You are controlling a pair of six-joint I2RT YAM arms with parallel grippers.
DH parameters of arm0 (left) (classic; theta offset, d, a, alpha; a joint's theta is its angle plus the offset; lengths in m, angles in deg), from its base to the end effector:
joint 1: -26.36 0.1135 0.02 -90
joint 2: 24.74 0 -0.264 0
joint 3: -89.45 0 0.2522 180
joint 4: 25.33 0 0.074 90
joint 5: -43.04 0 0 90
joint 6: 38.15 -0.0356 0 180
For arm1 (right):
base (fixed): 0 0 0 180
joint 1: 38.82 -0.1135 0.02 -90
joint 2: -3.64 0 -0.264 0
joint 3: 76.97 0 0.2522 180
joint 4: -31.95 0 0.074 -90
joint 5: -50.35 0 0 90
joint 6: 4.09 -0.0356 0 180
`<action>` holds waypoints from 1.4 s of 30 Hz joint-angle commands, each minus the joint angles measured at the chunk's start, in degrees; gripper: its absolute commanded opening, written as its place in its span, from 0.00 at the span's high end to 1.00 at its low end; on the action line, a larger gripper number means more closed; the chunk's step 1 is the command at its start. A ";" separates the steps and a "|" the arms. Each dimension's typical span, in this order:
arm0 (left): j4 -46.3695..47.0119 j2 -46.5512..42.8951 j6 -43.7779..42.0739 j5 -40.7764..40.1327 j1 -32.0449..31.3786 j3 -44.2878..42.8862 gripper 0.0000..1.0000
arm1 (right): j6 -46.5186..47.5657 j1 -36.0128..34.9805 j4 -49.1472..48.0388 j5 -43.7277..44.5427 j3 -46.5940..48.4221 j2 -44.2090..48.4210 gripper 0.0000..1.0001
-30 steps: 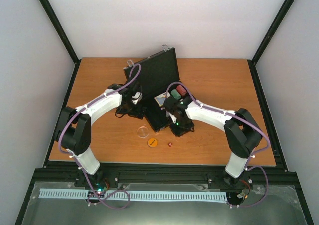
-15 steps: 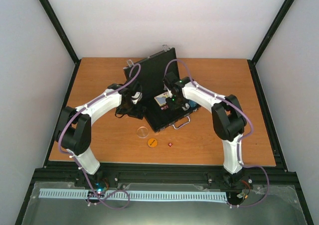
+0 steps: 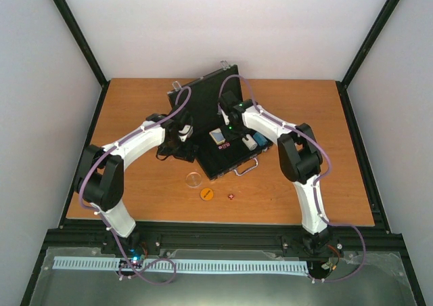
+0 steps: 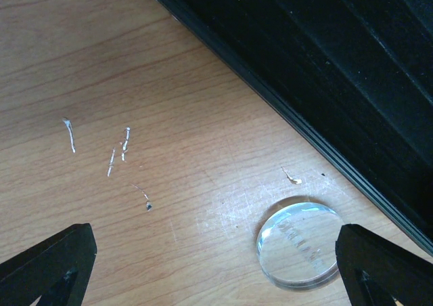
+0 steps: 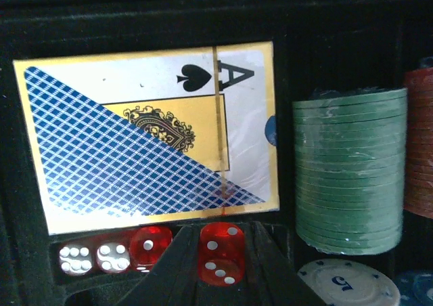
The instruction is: Pack up texas hold em set
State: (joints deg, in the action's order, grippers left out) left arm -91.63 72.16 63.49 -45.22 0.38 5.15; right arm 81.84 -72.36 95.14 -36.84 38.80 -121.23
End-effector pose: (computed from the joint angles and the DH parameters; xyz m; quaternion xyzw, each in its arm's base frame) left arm 0.2862 -0.1407 0.2130 0.1257 0.9872 -0.0455 0.0867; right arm 0.3788 0.2490 0.1858 -0.2476 0.9563 0.0267 0.1535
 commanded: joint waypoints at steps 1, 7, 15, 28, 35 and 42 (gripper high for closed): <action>0.28 0.18 -0.17 0.06 0.23 -0.65 0.00 | 0.15 0.32 -0.21 -1.62 1.53 -1.80 0.92; 0.30 0.44 -0.17 0.07 0.23 -0.56 0.00 | -0.66 0.33 -0.58 -2.20 0.05 -1.41 0.92; 0.34 0.81 -0.13 0.37 0.22 -0.67 0.00 | -1.16 0.32 -0.87 -2.64 -0.54 -1.98 0.91; 0.30 0.76 -0.17 0.11 0.23 -0.91 0.00 | -1.23 0.32 0.35 -3.24 -0.60 0.77 0.54; 0.23 0.55 -0.13 0.29 0.23 -1.00 0.00 | -2.32 0.34 0.59 -5.37 -0.39 1.58 0.54; 0.27 0.31 -0.13 0.28 0.23 -0.65 0.00 | -3.56 0.32 -1.38 -5.37 -2.33 6.25 0.54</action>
State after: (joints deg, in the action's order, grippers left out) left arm -91.61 72.49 63.49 -45.20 0.38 5.15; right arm 79.41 -71.92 94.94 -41.25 37.52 -120.51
